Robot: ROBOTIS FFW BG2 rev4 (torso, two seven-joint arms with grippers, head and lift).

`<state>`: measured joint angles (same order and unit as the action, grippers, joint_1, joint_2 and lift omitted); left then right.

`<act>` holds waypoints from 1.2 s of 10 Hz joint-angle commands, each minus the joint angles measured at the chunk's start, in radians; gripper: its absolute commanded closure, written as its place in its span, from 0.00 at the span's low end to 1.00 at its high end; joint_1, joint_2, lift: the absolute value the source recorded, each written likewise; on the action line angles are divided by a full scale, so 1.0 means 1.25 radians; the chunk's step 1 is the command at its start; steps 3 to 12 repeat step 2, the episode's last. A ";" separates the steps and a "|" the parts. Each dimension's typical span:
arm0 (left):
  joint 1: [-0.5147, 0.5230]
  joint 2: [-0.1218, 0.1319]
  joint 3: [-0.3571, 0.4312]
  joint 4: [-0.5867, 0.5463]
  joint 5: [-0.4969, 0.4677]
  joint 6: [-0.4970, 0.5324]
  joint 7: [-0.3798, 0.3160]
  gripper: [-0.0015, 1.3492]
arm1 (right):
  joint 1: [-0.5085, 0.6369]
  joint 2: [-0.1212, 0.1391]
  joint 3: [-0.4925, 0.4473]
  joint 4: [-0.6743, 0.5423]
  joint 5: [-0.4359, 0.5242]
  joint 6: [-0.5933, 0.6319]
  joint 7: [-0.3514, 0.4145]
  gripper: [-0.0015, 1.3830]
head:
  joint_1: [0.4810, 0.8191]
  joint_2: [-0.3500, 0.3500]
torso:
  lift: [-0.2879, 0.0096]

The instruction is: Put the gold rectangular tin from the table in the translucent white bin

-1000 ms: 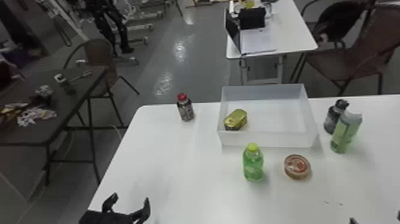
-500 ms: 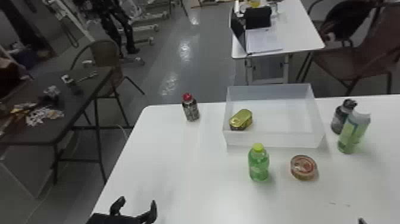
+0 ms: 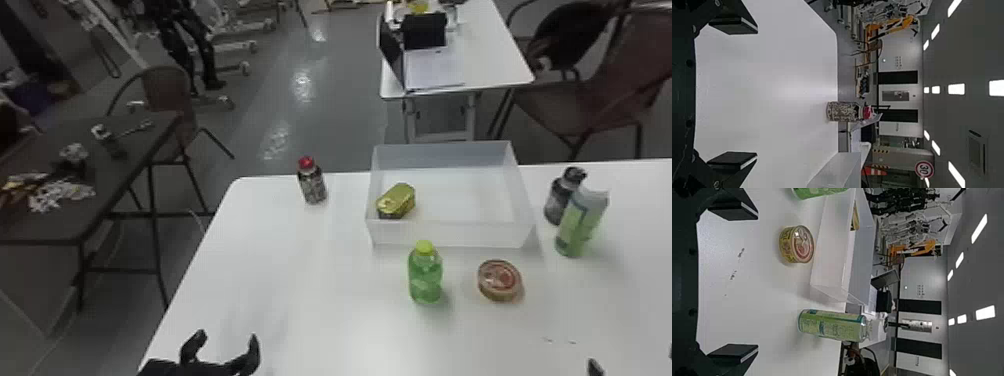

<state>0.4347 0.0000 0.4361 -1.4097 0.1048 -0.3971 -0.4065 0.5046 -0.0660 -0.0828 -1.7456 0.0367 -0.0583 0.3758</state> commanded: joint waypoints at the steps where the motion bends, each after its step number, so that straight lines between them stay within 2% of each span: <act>1: -0.002 -0.002 -0.010 0.001 0.006 0.000 0.000 0.12 | -0.004 0.000 0.000 0.001 -0.002 0.000 0.000 0.08 | 0.63 0.90 | 0.87; 12: -0.003 -0.002 -0.013 0.004 0.008 -0.001 0.000 0.12 | -0.006 0.000 0.000 0.004 -0.002 0.000 0.000 0.08 | 0.63 0.89 | 0.87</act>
